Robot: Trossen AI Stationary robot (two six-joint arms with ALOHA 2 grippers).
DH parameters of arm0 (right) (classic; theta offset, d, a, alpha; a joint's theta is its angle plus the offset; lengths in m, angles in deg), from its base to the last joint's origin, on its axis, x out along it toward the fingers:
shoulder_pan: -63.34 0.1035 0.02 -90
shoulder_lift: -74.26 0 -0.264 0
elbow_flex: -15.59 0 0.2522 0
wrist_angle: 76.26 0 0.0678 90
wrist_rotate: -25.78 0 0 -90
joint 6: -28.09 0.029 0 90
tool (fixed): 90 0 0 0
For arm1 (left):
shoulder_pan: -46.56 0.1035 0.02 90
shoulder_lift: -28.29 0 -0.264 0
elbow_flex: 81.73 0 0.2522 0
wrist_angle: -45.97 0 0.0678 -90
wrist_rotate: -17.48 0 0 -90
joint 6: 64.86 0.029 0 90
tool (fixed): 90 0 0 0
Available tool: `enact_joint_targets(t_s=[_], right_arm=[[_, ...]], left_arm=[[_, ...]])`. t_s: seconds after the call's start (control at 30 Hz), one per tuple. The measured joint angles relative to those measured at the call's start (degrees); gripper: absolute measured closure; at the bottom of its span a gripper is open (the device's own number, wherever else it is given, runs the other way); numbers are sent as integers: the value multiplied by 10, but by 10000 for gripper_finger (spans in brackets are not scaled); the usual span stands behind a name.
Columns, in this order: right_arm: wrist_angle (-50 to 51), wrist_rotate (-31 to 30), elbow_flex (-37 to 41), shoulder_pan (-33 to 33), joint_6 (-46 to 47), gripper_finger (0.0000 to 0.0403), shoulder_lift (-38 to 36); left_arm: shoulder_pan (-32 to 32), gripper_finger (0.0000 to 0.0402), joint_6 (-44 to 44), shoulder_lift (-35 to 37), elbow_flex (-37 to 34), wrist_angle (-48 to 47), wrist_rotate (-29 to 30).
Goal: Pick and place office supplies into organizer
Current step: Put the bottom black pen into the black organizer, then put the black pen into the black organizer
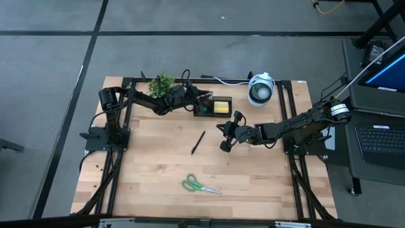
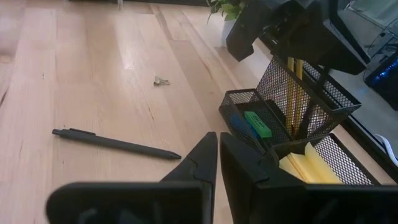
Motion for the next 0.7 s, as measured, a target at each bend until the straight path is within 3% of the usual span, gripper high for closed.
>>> enact_joint_targets(t_s=[0.47,0.7], right_arm=[[0,0,0,0,0,377,0],[0,0,0,0,0,377,0]], left_arm=[[-11,321,9,62,-2,-13,-20],[-58,322,84,138,-1,-145,13]])
